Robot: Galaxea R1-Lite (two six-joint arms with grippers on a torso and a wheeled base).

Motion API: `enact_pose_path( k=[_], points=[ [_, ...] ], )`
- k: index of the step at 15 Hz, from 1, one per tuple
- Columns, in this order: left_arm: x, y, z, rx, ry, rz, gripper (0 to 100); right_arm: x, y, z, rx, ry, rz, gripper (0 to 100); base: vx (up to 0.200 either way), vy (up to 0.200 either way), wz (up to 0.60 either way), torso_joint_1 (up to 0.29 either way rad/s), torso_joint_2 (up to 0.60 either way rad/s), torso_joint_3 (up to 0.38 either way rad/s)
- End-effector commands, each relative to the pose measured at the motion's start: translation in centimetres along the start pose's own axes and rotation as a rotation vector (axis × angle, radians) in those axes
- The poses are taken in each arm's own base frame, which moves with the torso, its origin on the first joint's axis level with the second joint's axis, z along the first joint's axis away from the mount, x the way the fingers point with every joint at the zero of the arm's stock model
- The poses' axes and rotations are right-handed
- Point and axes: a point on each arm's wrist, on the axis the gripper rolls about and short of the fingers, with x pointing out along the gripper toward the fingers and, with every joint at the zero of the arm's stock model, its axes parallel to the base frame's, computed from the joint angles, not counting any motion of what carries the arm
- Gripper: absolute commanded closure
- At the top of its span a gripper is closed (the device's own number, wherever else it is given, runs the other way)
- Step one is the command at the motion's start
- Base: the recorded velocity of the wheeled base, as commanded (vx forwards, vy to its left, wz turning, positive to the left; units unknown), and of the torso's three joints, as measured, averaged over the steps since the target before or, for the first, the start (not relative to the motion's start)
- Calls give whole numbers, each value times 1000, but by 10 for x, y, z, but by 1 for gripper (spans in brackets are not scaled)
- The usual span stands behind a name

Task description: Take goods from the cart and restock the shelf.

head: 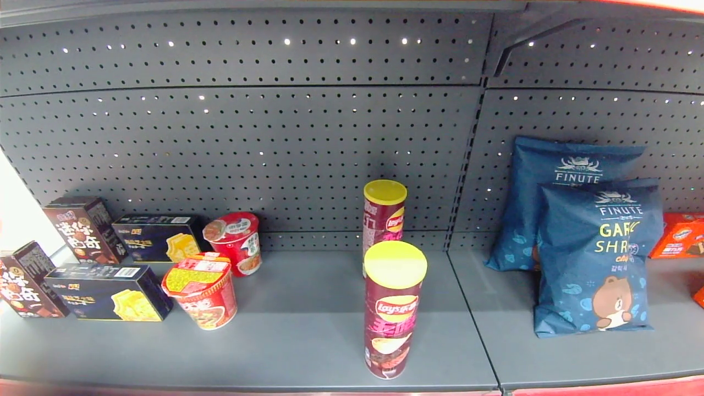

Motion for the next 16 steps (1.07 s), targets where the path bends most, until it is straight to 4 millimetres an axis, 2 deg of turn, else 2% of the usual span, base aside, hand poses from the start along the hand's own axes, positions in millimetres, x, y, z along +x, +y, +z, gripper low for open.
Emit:
enact_pose_path(
  k=[1,2,16],
  points=[
    [0,0,0,0,-2,0,0,0,0,0,0,1,0,0,0,0,0,0,0,0],
    [0,0,0,-5,-3,2,0,0,0,0,0,1,1,0,-200,0,0,2,7,7],
    [0,0,0,-6,-3,2,0,0,0,0,-2,1,1,0,0,0,0,0,0,0]
  ],
)
